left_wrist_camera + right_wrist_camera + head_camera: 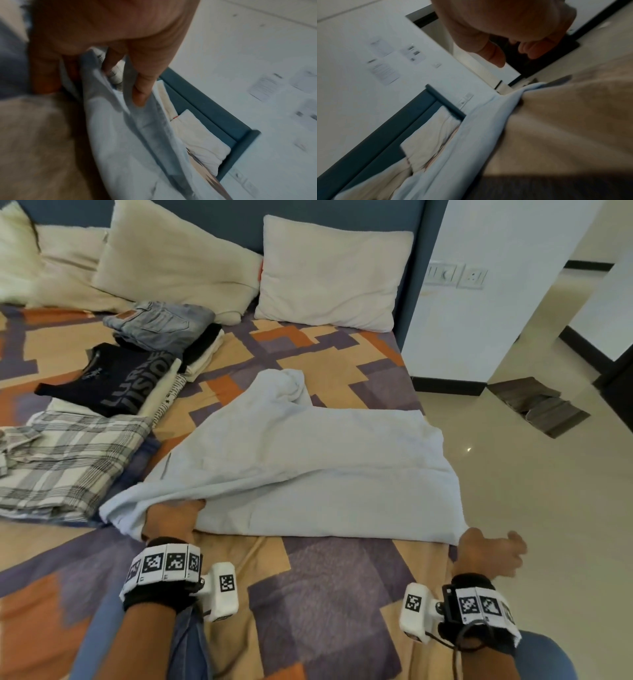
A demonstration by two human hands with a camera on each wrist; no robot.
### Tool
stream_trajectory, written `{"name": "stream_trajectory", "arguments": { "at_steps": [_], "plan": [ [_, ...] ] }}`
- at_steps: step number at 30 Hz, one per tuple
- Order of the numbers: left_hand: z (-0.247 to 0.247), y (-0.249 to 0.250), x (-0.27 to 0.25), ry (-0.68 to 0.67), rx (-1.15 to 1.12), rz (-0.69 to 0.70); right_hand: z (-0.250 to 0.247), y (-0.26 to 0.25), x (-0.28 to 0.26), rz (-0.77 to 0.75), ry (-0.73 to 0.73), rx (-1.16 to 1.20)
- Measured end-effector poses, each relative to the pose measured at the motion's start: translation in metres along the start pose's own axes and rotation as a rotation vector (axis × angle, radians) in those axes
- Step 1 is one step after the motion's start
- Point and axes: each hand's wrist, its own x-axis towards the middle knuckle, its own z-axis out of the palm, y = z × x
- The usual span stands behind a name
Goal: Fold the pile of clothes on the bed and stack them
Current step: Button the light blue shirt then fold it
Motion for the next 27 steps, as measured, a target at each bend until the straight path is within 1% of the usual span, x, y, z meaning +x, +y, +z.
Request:
{"name": "stream_trajectory", "arguments": {
  "at_steps": [1, 2, 3, 5, 6, 8, 10, 11, 12, 14, 15, 17, 18, 19, 21, 22, 23, 27],
  "plan": [
    [-0.006, 0.009, -0.006, -0.027, 0.126, 0.012, 0.004, -0.003, -0.010, -0.107, -0.060, 0.003],
    [-0.012, 0.016, -0.012, -0.050, 0.236, 0.017, 0.008, -0.004, -0.025, -0.219, -0.150, 0.002],
    [-0.018, 0.024, -0.018, -0.047, 0.299, 0.069, 0.014, -0.003, -0.041, -0.308, -0.254, -0.011],
    [-0.027, 0.040, -0.036, -0.037, 0.420, 0.100, 0.032, 0.001, -0.071, -0.423, -0.487, -0.031],
    [-0.028, 0.043, -0.042, -0.016, 0.507, 0.115, 0.040, 0.002, -0.087, -0.426, -0.626, -0.027],
    [-0.029, 0.049, -0.056, 0.074, 0.642, 0.185, 0.054, 0.002, -0.120, -0.370, -0.910, -0.017],
    [-0.034, 0.054, -0.060, 0.156, 0.670, 0.301, 0.063, 0.003, -0.150, -0.373, -1.107, -0.045],
    [-0.035, 0.057, -0.055, 0.139, 0.642, 0.340, 0.066, 0.003, -0.161, -0.393, -1.175, -0.071],
    [-0.037, 0.057, -0.045, 0.079, 0.627, 0.332, 0.070, 0.004, -0.171, -0.417, -1.231, -0.101],
    [-0.043, 0.061, -0.023, -0.041, 0.668, 0.248, 0.078, 0.006, -0.182, -0.456, -1.288, -0.158],
    [-0.045, 0.062, -0.012, -0.073, 0.716, 0.213, 0.082, 0.008, -0.184, -0.461, -1.290, -0.190],
    [-0.044, 0.061, 0.006, -0.087, 0.819, 0.195, 0.089, 0.014, -0.184, -0.470, -1.280, -0.259],
    [-0.044, 0.060, 0.012, -0.072, 0.855, 0.197, 0.091, 0.018, -0.184, -0.483, -1.282, -0.295],
    [-0.045, 0.059, 0.018, -0.061, 0.868, 0.188, 0.092, 0.021, -0.183, -0.498, -1.286, -0.333],
    [-0.054, 0.059, 0.030, -0.069, 0.826, 0.182, 0.093, 0.028, -0.180, -0.520, -1.293, -0.380],
    [-0.060, 0.060, 0.036, -0.073, 0.782, 0.210, 0.092, 0.031, -0.179, -0.526, -1.295, -0.385],
    [-0.066, 0.063, 0.040, -0.064, 0.734, 0.275, 0.091, 0.032, -0.178, -0.526, -1.296, -0.379],
    [-0.089, 0.078, 0.041, -0.044, 0.588, 0.678, 0.094, 0.035, -0.181, -0.545, -1.261, -0.381]
  ]
}}
